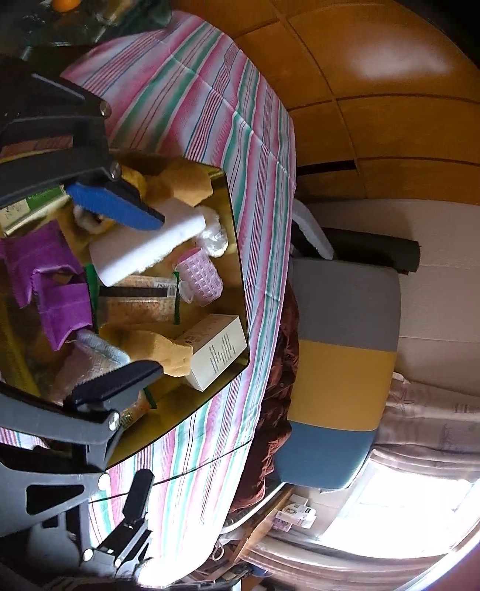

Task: Organize objects
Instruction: 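Lower the cracker packet and knit ball into the tray and open both grippers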

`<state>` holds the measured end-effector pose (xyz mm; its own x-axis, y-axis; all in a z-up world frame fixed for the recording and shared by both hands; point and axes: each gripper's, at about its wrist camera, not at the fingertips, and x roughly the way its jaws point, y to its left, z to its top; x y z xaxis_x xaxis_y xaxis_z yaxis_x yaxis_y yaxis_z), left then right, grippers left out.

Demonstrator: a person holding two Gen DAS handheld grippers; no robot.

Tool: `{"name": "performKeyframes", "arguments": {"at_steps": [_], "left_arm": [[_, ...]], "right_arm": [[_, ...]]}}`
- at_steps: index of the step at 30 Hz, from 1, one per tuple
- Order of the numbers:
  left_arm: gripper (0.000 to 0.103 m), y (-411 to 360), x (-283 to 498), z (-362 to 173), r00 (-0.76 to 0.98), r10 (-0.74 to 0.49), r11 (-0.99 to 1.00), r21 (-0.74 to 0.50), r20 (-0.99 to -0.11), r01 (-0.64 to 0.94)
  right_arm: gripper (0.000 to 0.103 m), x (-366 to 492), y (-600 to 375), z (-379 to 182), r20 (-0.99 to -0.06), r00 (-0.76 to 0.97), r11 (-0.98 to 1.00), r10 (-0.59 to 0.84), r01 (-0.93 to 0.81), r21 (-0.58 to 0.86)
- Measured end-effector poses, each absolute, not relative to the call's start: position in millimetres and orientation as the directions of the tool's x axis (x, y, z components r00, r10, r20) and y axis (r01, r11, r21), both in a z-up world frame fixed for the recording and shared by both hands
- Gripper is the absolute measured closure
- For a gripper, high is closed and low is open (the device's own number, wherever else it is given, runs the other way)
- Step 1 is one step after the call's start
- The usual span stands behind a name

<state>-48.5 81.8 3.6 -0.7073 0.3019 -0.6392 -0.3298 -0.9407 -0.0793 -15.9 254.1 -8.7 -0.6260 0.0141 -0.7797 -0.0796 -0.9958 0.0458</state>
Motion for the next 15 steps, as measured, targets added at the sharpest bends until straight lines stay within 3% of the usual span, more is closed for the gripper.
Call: {"name": "performKeyframes", "arguments": {"at_steps": [4, 9, 15], "left_arm": [[0.018, 75, -40, 6, -0.721, 0.277, -0.950, -0.068, -0.635, -0.305], [0.001, 67, -29, 8, -0.741, 0.252, -0.960, -0.062, -0.623, -0.274], [0.000, 68, -19, 6, -0.743, 0.229, -0.967, -0.057, -0.629, -0.250]], "right_arm": [[0.025, -10, 258, -5, -0.772, -0.634, -0.992, 0.056, -0.122, 0.029], [0.021, -3, 261, 5, -0.752, -0.651, -0.983, 0.103, -0.180, 0.021], [0.021, 5, 256, 14, -0.722, -0.673, -0.977, 0.162, -0.211, -0.022]]}}
